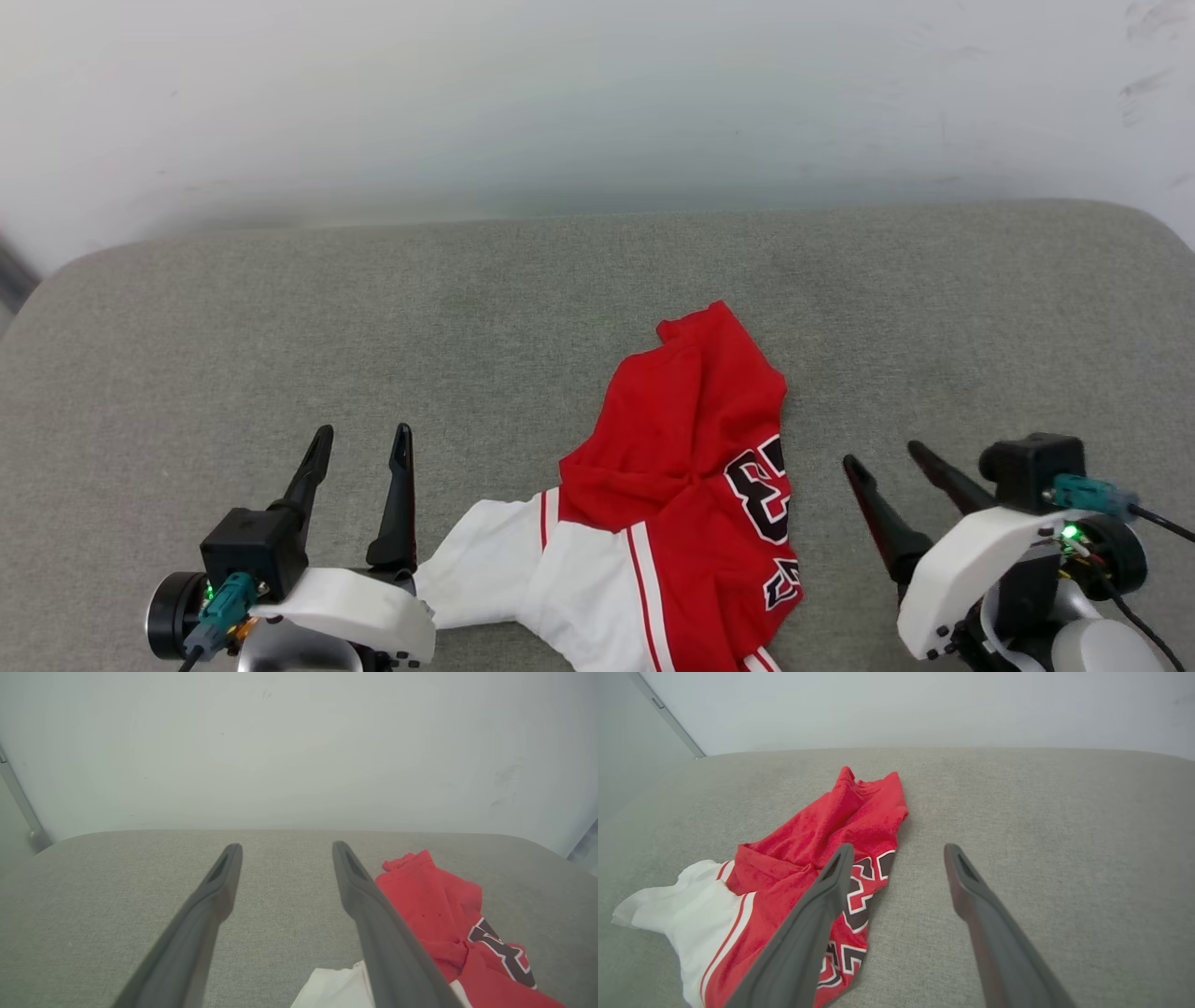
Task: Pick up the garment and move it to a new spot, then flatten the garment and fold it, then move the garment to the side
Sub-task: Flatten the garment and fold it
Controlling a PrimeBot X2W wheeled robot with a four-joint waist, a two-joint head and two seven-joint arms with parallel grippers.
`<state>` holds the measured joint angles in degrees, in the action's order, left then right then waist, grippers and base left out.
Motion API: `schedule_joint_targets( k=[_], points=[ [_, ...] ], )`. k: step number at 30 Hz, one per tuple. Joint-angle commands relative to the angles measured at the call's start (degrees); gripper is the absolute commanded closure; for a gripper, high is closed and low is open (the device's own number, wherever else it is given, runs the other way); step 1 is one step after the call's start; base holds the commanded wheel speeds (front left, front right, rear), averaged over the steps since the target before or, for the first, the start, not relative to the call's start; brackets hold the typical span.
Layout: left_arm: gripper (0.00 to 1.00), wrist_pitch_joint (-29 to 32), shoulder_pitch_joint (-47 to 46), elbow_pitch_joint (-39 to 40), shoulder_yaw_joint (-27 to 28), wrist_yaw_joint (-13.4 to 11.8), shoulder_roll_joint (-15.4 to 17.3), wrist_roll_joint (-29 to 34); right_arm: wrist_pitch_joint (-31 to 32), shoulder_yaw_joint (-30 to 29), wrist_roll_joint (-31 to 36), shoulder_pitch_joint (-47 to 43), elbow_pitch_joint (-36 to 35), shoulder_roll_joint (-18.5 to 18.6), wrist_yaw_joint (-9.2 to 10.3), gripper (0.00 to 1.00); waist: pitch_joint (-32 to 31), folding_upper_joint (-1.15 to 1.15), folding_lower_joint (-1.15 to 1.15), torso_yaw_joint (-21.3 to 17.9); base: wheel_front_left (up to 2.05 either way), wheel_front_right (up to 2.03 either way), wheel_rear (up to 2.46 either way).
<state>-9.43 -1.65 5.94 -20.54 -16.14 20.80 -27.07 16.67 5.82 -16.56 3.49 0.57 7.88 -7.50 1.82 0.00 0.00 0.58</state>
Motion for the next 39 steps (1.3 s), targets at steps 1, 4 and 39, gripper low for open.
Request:
schedule_joint_targets(
  k=[1,4,39],
  points=[
    [0.0,-0.3,-0.3,0.0,-0.1,-0.1,-0.1,-0.2,0.9,0.8,-0.5,0.9,-0.4,0.6,0.02,0.0,0.1,0.0,0.0,0.1,0.0,0.0,0.0],
    [0.0,-0.4,-0.5,-0.1,-0.1,-0.2,-0.3,-0.4,6.7,5.8,-2.4,2.0,-2.2,2.7,0.03,0.0,0.3,0.0,0.0,0.4,0.0,0.0,0.0],
    [0.0,-3.6,-4.4,-4.2,-0.3,0.8,-2.2,-0.9,24.8,36.2,-15.7,19.9,1.3,13.0,0.03,1.0,5.7,0.0,0.0,5.2,0.0,0.0,0.0]
  ],
)
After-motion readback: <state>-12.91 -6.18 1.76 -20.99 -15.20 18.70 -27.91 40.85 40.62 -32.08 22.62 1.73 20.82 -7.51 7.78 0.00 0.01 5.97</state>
